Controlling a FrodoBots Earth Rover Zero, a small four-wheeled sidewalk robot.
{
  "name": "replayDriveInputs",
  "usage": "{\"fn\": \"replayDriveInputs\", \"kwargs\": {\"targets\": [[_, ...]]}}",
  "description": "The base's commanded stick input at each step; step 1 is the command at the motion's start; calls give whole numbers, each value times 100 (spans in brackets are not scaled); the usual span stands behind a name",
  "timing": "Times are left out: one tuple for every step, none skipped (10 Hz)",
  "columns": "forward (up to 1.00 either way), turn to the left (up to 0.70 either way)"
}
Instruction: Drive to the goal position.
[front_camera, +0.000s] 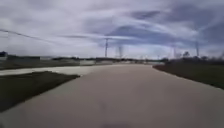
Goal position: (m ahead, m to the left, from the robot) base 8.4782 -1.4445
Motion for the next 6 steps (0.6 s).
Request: {"fn": "replayDriveInputs", "kwargs": {"targets": [[100,0],[100,0],[100,0],[100,0],[100,0],[100,0]]}}
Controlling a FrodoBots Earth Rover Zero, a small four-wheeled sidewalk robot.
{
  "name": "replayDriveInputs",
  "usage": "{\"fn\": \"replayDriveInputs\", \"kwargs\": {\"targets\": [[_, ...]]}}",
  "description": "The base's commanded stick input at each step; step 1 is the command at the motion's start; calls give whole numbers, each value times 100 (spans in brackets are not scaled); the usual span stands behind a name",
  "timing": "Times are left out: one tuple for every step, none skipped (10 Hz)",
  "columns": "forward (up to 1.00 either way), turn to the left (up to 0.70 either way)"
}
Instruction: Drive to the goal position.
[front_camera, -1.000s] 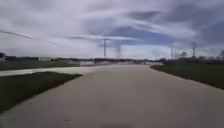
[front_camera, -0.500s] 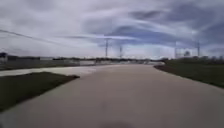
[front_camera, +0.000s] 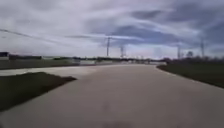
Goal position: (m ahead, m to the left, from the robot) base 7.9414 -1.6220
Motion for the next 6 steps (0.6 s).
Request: {"fn": "replayDriveInputs", "kwargs": {"targets": [[100,0],[100,0],[100,0],[100,0],[100,0],[100,-1]]}}
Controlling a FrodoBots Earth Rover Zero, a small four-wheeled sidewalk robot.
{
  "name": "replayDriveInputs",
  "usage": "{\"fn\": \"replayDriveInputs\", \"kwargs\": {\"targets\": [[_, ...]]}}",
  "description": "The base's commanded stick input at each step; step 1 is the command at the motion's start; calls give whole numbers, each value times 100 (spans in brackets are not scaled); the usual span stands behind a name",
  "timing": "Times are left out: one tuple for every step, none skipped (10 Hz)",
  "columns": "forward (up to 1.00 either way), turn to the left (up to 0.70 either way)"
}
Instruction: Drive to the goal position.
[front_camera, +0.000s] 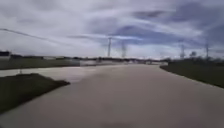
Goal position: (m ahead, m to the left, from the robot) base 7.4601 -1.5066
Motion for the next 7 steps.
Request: {"fn": "replayDriveInputs", "kwargs": {"targets": [[100,-2],[100,-2],[100,-3],[100,-4],[100,-20],[100,-33],[100,-27]]}}
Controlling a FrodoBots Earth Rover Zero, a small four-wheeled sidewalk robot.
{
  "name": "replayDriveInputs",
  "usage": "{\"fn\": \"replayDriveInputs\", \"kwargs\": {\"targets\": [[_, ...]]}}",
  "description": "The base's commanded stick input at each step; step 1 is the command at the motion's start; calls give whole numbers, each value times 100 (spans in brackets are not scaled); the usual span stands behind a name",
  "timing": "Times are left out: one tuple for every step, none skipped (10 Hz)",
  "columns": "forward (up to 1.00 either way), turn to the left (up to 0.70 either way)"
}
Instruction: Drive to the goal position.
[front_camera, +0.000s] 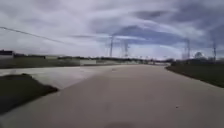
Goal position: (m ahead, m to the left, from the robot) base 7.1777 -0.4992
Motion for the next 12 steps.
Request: {"fn": "replayDriveInputs", "kwargs": {"targets": [[100,-7],[100,-4],[100,-4],[100,-4],[100,-4],[100,-4],[100,-8],[100,-20],[100,-31],[100,-37],[100,-37],[100,-37]]}}
